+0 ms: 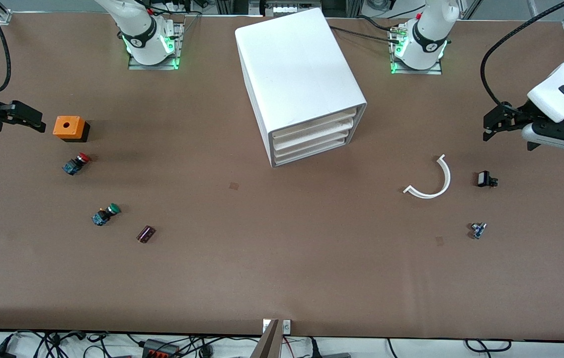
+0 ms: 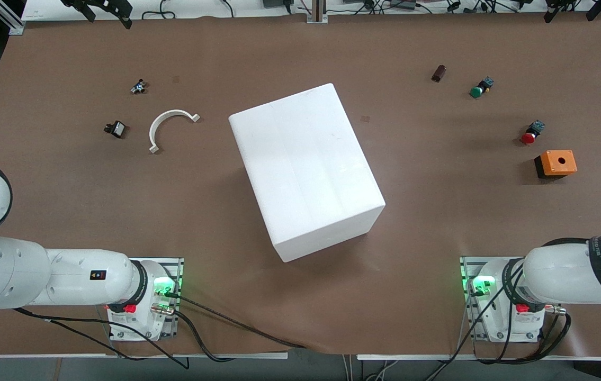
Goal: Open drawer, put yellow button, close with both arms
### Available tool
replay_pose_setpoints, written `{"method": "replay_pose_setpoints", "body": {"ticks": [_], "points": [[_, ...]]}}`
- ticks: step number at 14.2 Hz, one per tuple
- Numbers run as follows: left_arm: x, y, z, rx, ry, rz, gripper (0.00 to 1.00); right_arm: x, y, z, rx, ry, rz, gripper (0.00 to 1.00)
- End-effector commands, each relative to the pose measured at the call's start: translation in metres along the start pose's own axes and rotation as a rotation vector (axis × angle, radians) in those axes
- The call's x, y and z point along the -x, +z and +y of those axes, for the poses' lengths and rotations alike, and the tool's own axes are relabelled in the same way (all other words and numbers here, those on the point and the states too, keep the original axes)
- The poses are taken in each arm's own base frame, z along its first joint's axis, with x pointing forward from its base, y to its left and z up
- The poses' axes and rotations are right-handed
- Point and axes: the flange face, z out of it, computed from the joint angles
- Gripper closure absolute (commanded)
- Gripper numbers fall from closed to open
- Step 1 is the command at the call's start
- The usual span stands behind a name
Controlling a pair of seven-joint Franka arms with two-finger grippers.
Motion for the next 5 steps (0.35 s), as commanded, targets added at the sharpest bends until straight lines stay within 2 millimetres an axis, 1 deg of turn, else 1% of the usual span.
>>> {"method": "replay_pose_setpoints", "body": {"ticks": [1,5], "points": [[-0.0046,-0.0066,0.0055,0.021,0.011,-0.003,0.0,0.0036,-0.0005,0.0023,0.008,-0.007,0.002,0.0],[-0.0046,-0.0066,0.0055,0.021,0.011,-0.003,0.0,0.0018,0.0016,0.0014,0.008,-0.009,0.002,0.0]]}}
